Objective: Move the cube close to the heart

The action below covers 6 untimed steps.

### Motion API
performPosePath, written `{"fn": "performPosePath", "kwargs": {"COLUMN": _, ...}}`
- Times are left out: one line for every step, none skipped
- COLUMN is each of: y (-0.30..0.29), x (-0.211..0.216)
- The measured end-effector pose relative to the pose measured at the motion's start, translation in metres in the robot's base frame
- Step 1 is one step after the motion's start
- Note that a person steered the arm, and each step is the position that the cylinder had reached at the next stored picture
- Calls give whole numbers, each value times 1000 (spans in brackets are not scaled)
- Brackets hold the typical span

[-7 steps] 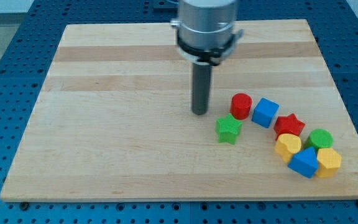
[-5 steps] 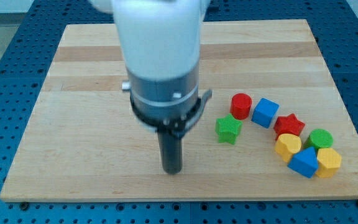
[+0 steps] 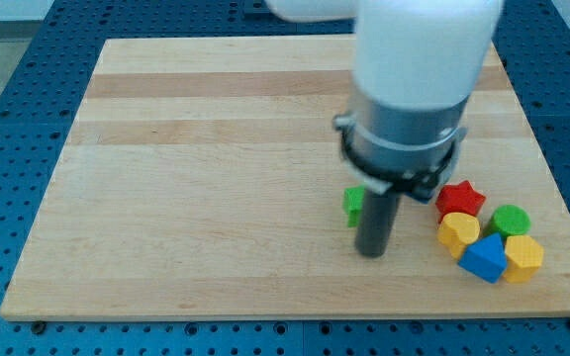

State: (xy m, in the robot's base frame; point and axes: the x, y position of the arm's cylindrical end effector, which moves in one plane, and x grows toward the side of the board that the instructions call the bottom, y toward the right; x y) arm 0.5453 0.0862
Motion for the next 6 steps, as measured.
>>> {"fn": "performPosePath", "kwargs": {"y": 48, "x": -48}}
{"fn": "performPosePath", "kwargs": {"y": 73, "x": -85}}
{"fn": "performPosePath", "kwargs": {"y": 74, "x": -87}}
{"fn": "performPosePath", "kwargs": {"y": 74, "x": -87}}
{"fn": "performPosePath", "kwargs": {"y": 105, "x": -74}}
{"fn": "performPosePath", "kwargs": {"y": 138, "x": -63}}
